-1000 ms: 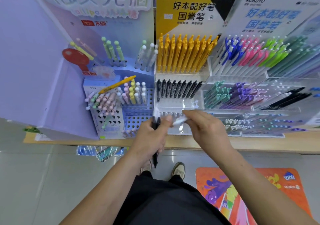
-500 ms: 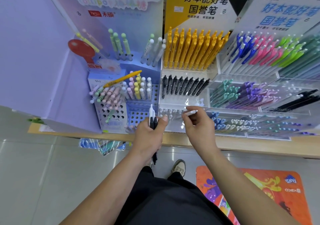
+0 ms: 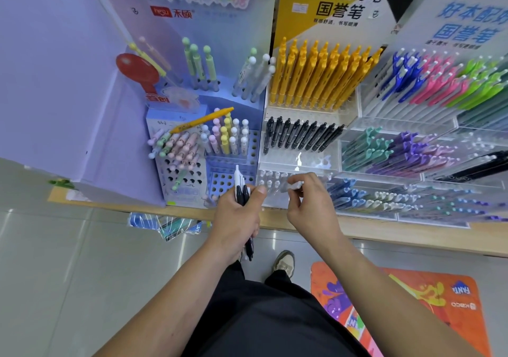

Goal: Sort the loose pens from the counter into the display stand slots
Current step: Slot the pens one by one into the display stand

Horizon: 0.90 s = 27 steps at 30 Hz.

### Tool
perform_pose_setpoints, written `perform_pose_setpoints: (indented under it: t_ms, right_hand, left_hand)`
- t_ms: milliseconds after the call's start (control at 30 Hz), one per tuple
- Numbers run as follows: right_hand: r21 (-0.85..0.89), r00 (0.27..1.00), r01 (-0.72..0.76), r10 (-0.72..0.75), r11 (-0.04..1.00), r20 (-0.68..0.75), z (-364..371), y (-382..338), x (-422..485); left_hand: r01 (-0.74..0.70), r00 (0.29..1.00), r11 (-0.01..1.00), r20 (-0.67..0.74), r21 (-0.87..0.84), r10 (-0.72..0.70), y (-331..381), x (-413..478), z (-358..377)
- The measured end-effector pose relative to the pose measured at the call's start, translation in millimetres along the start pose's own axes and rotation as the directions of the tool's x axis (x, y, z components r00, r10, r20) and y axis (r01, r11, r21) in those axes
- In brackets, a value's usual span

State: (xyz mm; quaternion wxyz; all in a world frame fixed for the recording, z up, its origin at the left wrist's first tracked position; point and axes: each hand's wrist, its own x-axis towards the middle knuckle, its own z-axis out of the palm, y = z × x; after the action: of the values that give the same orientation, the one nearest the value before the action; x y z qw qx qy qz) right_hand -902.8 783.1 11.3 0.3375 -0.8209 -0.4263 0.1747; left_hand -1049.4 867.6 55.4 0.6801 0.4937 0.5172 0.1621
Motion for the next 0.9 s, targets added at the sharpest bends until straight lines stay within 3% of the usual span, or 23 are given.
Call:
perform_pose_setpoints:
  t_ms: [200,333,600,800,900]
  right_hand:
    - [0.046,1.000,-0.013,0.014,0.999,-0.001,10.5,-9.8,-6.5]
    - [0.121,0.985,-0.162,0.167,0.979,-0.034,9.7,-13.2,-8.4]
    - [-0.015,0.982,-0.188,0.188,0.982,-0.004,16.7,-7.9,2.3]
    - [0.063,0.959,-0.282,0.283,0.957,-0.014,-8.9,-25.9,-5.8]
    - [0.224,0.947,-0.299,0.260,0.928,0.187,-41.0,-44.9,-19.9]
  left_hand:
    - [-0.018,1.000,1.000,0.018,0.009,0.018,2.9,0.6,-1.0]
    - [0.008,0.999,1.000,0.032,0.003,-0.008,5.0,2.8,0.2]
    - [0.089,0.994,0.992,0.071,-0.084,-0.084,17.2,3.5,7.0]
    - [0.086,0.992,0.978,0.105,-0.190,-0.067,29.8,1.3,13.5]
    - [0.075,0.994,0.953,0.095,-0.294,-0.049,40.4,2.9,23.0]
